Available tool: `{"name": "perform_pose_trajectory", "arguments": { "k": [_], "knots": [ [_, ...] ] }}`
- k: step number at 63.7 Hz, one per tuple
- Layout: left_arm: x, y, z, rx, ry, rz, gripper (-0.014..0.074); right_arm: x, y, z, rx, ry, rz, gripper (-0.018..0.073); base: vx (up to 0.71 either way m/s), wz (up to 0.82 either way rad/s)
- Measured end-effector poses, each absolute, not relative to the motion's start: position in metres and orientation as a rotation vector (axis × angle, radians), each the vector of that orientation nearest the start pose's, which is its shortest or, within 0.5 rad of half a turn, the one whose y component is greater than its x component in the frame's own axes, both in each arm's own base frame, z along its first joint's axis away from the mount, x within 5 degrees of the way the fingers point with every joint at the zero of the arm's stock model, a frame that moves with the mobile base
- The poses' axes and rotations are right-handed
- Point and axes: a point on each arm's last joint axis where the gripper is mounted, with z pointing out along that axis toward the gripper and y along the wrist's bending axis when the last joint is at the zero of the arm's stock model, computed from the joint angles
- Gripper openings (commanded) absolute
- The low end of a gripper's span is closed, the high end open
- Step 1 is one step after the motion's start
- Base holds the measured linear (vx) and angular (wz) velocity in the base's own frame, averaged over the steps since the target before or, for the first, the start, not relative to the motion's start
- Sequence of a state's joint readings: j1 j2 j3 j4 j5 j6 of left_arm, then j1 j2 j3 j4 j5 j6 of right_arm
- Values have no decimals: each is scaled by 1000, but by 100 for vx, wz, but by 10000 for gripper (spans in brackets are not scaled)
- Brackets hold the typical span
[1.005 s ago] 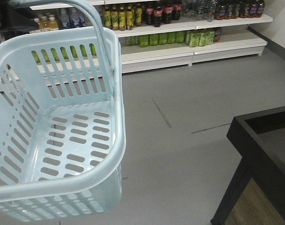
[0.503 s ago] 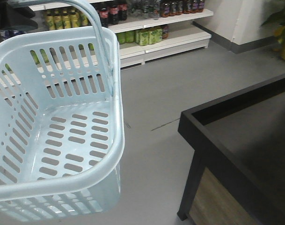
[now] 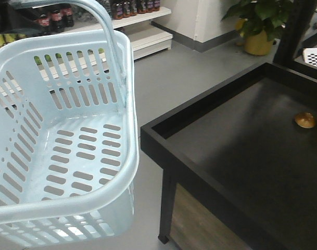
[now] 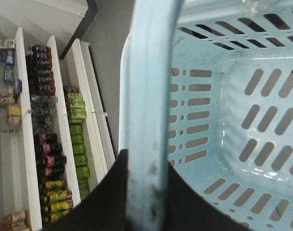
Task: Pick three apples into basket with both arms
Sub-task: 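Turn the base toward the apple table, basket held by left gripper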
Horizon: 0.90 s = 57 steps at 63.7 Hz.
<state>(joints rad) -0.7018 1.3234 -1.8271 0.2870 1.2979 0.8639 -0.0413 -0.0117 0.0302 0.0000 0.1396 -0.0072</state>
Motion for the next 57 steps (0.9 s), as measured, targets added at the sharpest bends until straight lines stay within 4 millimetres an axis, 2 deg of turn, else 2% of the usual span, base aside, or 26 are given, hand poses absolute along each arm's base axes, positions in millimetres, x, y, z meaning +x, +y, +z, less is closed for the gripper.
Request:
{"name": "perform_pose_trajectory", "arguments": {
  "k": [57],
  "knots": [
    [196, -133, 505, 1571, 1657, 438, -6, 57, -2, 191, 28, 1643, -37, -8, 7, -46]
  ]
}}
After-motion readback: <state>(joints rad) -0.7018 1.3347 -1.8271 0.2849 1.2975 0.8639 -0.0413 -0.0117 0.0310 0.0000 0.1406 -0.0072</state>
